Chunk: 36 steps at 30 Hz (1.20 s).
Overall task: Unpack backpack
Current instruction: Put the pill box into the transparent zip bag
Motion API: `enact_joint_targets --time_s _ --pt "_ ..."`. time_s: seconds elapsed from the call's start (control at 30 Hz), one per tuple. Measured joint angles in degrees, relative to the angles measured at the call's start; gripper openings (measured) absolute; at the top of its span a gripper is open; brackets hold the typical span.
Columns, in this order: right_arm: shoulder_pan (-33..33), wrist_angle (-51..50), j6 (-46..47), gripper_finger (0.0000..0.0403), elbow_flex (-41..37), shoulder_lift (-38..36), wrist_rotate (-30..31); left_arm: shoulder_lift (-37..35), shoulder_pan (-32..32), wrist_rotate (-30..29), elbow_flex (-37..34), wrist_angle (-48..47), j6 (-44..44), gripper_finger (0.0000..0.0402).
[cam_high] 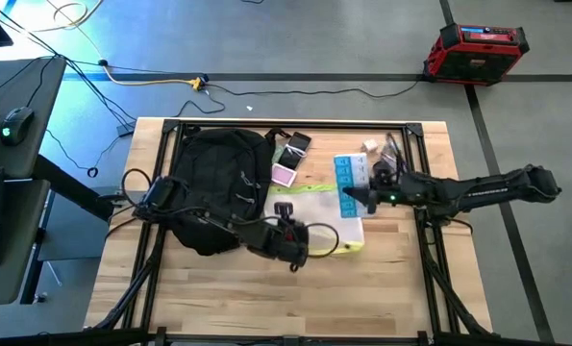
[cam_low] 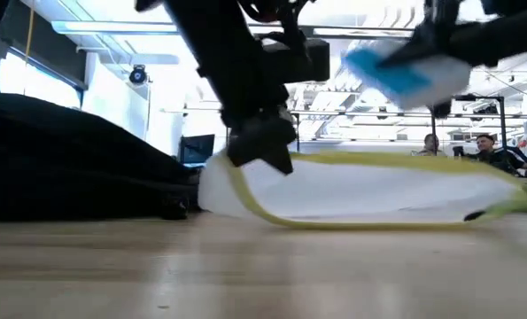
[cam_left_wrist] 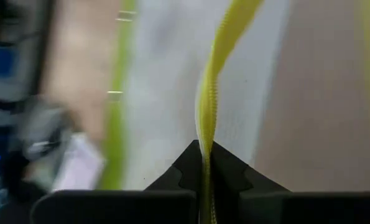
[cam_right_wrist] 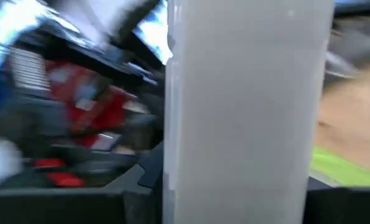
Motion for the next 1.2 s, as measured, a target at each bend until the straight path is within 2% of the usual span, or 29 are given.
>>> enact_joint_targets --time_s 0.07,0.2,0.37,0.53,0.67,0.8,1.0,1.2 --pt "4.0 2.7 0.5 0.0118 0.0 0.4 0.2 0.0 0.9 -3.6 0.0 1.4 0.0 0.0" --pt "13.8 3.5 6.2 0.0118 0.0 4.3 5.4 -0.8 2.0 -4.5 0.0 3.0 0.6 0.0" --pt "26.3 12.0 10.3 0.0118 0.0 14.1 12.5 -3.0 2.4 -6.4 0.0 6.4 3.3 0.0" --pt "33.8 15.5 15.1 0.0118 2.8 24.0 19.1 -4.8 2.9 -6.5 0.0 9.1 4.6 0.0" --pt "35.3 15.7 20.1 0.0118 7.6 31.9 18.3 -5.3 2.9 -6.9 0.0 11.6 5.1 0.0" --pt "34.4 14.3 24.4 0.0118 11.2 38.2 12.9 -5.3 2.6 -7.5 0.0 11.7 5.1 0.0" --pt "30.0 6.7 32.3 0.0118 9.4 38.8 6.2 -5.3 -0.2 -9.7 -0.1 11.8 5.1 0.0" --pt "23.9 7.4 36.5 0.0118 6.5 38.0 -3.6 -5.3 -4.3 -13.5 -0.1 14.1 8.0 0.0"
